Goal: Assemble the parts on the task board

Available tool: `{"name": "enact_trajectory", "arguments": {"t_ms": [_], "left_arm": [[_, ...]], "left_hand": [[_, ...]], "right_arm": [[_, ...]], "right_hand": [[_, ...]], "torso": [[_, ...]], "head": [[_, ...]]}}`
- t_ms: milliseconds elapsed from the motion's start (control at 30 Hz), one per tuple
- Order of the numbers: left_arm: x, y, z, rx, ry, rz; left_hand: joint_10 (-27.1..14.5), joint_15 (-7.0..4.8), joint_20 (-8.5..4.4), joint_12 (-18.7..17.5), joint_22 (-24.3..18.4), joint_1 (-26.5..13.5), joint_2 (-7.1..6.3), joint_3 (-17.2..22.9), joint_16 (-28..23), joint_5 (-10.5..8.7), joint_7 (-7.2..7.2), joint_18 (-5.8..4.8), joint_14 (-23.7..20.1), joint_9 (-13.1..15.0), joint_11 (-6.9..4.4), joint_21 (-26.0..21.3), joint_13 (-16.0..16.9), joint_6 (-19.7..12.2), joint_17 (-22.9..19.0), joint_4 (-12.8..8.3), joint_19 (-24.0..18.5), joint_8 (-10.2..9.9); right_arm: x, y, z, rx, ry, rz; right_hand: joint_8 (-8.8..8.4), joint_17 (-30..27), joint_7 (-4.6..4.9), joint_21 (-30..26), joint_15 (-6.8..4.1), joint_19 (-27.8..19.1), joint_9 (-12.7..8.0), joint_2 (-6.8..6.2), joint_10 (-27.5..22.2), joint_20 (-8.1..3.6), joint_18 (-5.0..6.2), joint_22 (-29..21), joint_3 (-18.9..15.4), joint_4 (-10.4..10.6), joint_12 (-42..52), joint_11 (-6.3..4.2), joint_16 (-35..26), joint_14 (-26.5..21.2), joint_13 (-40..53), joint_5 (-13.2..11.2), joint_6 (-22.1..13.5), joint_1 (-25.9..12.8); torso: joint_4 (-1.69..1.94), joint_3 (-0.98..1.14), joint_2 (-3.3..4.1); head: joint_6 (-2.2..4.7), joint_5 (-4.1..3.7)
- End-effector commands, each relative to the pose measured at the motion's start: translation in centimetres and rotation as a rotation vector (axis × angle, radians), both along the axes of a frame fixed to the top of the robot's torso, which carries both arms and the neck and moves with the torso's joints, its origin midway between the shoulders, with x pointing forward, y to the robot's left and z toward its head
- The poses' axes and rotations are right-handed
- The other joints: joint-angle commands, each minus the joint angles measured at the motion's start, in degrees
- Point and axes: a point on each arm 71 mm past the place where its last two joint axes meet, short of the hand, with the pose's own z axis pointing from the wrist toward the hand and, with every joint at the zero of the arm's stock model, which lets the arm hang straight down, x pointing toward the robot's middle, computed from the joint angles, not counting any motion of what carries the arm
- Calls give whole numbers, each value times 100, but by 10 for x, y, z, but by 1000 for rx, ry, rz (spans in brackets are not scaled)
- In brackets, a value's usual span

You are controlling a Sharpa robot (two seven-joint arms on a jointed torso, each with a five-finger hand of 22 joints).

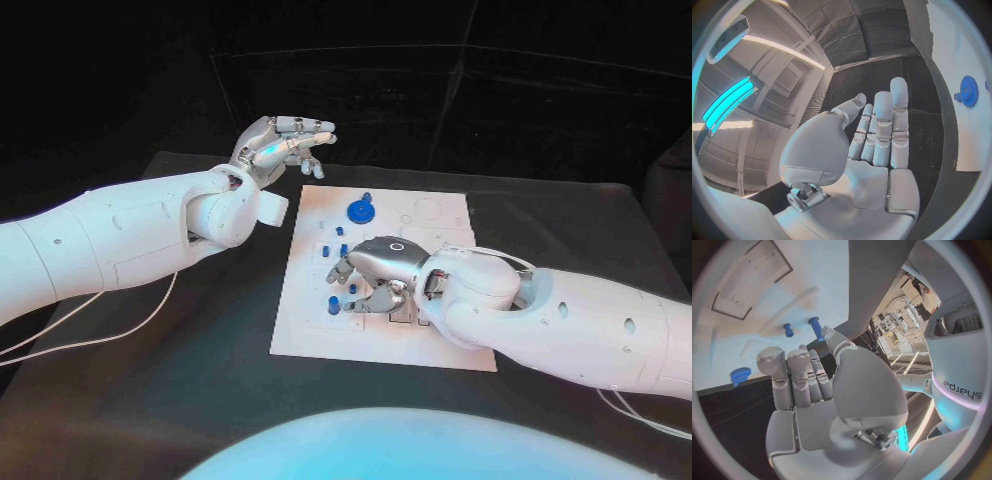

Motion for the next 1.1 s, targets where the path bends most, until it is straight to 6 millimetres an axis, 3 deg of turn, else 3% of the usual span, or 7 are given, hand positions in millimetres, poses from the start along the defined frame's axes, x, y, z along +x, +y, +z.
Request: {"name": "enact_trajectory", "arguments": {"t_ms": [33, 200, 300, 400, 600, 800, 1100], "left_arm": [[0, 0, 1, -7, -2, -10], [0, 0, 1, -7, -1, -10], [-1, 1, 2, -6, -1, -8], [-1, 1, 2, -6, 0, -8], [-3, 1, 2, -7, 0, -9], [-6, -1, 2, -10, 3, -19], [-10, 1, -1, -6, 12, -23]], "left_hand": [[-65, 6, 3, 59, -13, 33, 24, -19, -13, 34, 15, 77, -29, -7, -10, -28, -11, -36, -12, -34, -49, 42], [-65, 6, 3, 59, -13, 33, 24, -19, -13, 34, 15, 77, -29, -7, -10, -28, -11, -36, -12, -34, -49, 42], [-65, 6, 3, 59, -13, 33, 24, -19, -13, 34, 15, 77, -29, -7, -10, -28, -11, -36, -12, -34, -49, 42], [-65, 6, 3, 59, -13, 33, 24, -19, -13, 34, 15, 77, -29, -7, -10, -28, -11, -36, -12, -34, -49, 42], [-65, 6, 3, 59, -13, 33, 24, -19, -13, 34, 15, 77, -29, -7, -10, -28, -11, -36, -12, -34, -49, 42], [-72, 7, 4, 66, -15, 34, 25, -21, -12, 34, 15, 77, -30, -6, -9, -29, -12, -35, -14, -35, -49, 47], [-72, 7, 4, 66, -15, 34, 25, -21, -12, 34, 15, 77, -30, -6, -9, -29, -12, -35, -14, -35, -49, 47]], "right_arm": [[0, -7, 8, 68, -49, -41], [3, -33, 19, 125, -39, -134], [13, -60, 27, 161, 25, -270], [20, -92, 29, 177, 103, -404], [22, -141, 27, 136, 197, -595], [20, -175, 20, 46, 213, -733], [4, -182, 1, -61, 232, -767]], "right_hand": [[2, -111, -5, -78, 2, -88, 7, 10, -64, -2, 105, -87, -80, 5, 77, -11, -87, -56, 11, 8, -89, 73], [100, -5, -10, 25, -16, 55, 51, 86, 205, -15, 69, 58, -206, 69, 373, -38, -24, 21, 54, 60, 125, 52], [329, 727, -41, 528, -79, 500, 135, 247, 961, -54, -75, 716, -238, 307, 813, -139, 513, 243, 183, 69, 588, -143], [420, 1401, -165, 990, -207, 886, 153, 200, 1594, -156, -206, 1315, -305, 424, 1194, -309, 1023, 417, 369, 148, 786, -230], [655, 1891, -401, 1416, -418, 1188, 192, 73, 2122, -364, -331, 1869, -903, 986, 2248, -535, 1434, 448, 1267, 992, 1045, -736], [930, 2318, -504, 1638, -473, 1341, 332, 119, 2402, -438, -398, 2188, -1513, 1475, 4829, -613, 1738, 468, 4291, 881, 1187, -861], [1120, 2545, -522, 1728, -478, 1409, 508, 172, 2355, -436, -428, 2325, -2021, 1708, 5550, -625, 1888, 485, 5310, 606, 1155, -923]], "torso": [[-5, -5, -10], [5, -18, -18], [-7, -13, -14], [-17, -27, -20], [-83, -53, -41], [-146, -56, -62], [-132, -54, -61]], "head": [[16, -36], [44, -145], [64, -239], [95, -361], [116, -560], [124, -629], [108, -686]]}}
